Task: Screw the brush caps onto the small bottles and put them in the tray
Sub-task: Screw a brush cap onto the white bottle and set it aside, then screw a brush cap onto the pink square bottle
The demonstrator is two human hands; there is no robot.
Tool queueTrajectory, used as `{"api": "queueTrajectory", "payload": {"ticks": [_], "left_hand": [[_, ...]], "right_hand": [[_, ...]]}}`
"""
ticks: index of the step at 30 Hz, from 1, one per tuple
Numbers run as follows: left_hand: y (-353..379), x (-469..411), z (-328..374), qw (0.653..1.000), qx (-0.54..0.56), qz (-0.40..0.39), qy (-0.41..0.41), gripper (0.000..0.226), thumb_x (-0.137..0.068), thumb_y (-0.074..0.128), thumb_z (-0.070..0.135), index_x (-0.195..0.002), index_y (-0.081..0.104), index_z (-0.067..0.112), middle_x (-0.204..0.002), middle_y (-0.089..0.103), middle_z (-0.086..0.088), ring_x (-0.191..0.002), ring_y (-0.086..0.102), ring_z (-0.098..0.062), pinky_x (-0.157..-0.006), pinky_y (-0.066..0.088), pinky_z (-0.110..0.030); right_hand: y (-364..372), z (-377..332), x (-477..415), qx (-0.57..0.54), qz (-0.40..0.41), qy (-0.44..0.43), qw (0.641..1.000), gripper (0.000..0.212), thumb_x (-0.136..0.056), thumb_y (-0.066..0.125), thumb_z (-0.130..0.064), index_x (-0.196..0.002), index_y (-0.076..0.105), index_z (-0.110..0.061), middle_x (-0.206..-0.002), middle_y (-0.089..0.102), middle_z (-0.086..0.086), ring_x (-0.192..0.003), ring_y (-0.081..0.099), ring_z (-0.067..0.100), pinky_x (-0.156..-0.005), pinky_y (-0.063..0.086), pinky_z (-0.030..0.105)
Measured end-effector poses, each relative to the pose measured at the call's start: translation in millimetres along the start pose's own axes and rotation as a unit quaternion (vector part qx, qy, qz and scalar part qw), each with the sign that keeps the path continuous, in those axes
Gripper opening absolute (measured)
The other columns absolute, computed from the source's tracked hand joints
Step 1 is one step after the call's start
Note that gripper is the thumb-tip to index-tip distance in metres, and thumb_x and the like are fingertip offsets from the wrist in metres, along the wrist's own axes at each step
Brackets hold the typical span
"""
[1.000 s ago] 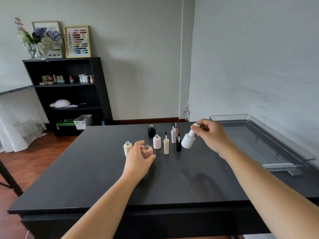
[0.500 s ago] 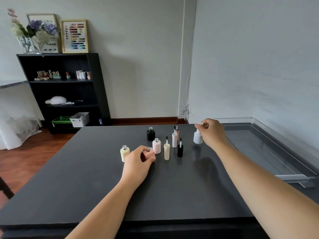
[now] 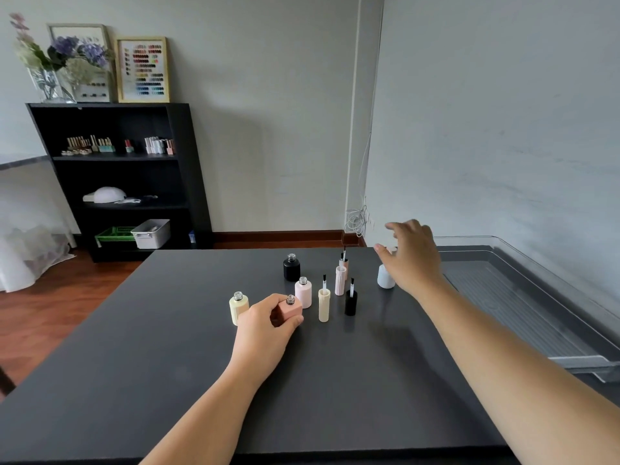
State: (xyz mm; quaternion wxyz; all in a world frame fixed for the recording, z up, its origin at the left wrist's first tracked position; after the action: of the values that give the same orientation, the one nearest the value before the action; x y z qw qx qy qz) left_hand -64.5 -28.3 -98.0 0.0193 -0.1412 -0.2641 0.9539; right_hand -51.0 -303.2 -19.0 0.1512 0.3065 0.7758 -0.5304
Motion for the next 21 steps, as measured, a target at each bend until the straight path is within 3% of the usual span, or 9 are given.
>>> {"api": "queueTrajectory", "payload": {"ticks": [3, 10, 16, 21], "left_hand": [[-0.2, -0.4, 0.9, 1.0, 0.008, 0.002, -0.005, 0.023, -0.081, 0.071, 0.028, -0.095, 0.055, 0.038, -0.081, 0.053, 0.022, -0.077, 0.054, -0.002, -0.061, 0.038, -0.012], [-0.6, 1.3, -2.1, 1.0, 0.026, 0.001, -0.016, 0.024, -0.081, 0.07, 0.028, -0.095, 0.055, 0.04, -0.081, 0.055, 0.022, -0.077, 0.056, -0.002, -0.06, 0.038, -0.012], [-1.4, -1.2, -2.7, 0.999, 0.031, -0.001, -0.016, 0.024, -0.082, 0.07, 0.028, -0.094, 0.053, 0.041, -0.082, 0.057, 0.021, -0.077, 0.056, -0.001, -0.059, 0.037, -0.01], [-1.2, -3.3, -3.6, 0.999, 0.033, 0.003, -0.016, 0.024, -0.081, 0.071, 0.028, -0.093, 0.056, 0.042, -0.08, 0.054, 0.023, -0.074, 0.056, 0.0, -0.057, 0.037, -0.01]], "right_hand": [[5.4, -32.6, -12.1, 0.023, -0.054, -0.098, 0.993, 0.035, -0.084, 0.063, -0.036, -0.116, 0.063, -0.021, -0.117, 0.059, 0.002, -0.114, 0.047, 0.027, -0.094, 0.036, 0.037], [52.6, -54.1, -22.1, 0.158, -0.254, -0.15, 0.942, 0.042, -0.08, 0.067, -0.042, -0.118, 0.061, -0.025, -0.121, 0.061, -0.001, -0.117, 0.05, 0.022, -0.098, 0.03, 0.037], [66.7, -64.0, -27.1, 0.143, -0.295, -0.137, 0.935, 0.031, -0.075, 0.072, -0.043, -0.099, 0.07, -0.024, -0.099, 0.07, -0.004, -0.095, 0.058, 0.018, -0.094, 0.031, 0.034], [71.0, -67.5, -29.1, 0.147, -0.277, -0.137, 0.94, 0.012, -0.079, 0.07, -0.031, -0.09, 0.071, -0.025, -0.092, 0.069, -0.005, -0.096, 0.06, 0.018, -0.096, 0.032, 0.035]]}}
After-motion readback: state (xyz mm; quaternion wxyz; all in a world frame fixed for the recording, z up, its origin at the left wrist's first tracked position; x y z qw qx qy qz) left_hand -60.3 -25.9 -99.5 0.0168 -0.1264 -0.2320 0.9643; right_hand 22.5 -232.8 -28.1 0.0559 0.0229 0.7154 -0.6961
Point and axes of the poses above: each hand's wrist, its own x-axis away from the middle knuckle, its own y-axis out of the palm, z = x × y, the point moved 8 cm from there along -x, towards the middle knuckle
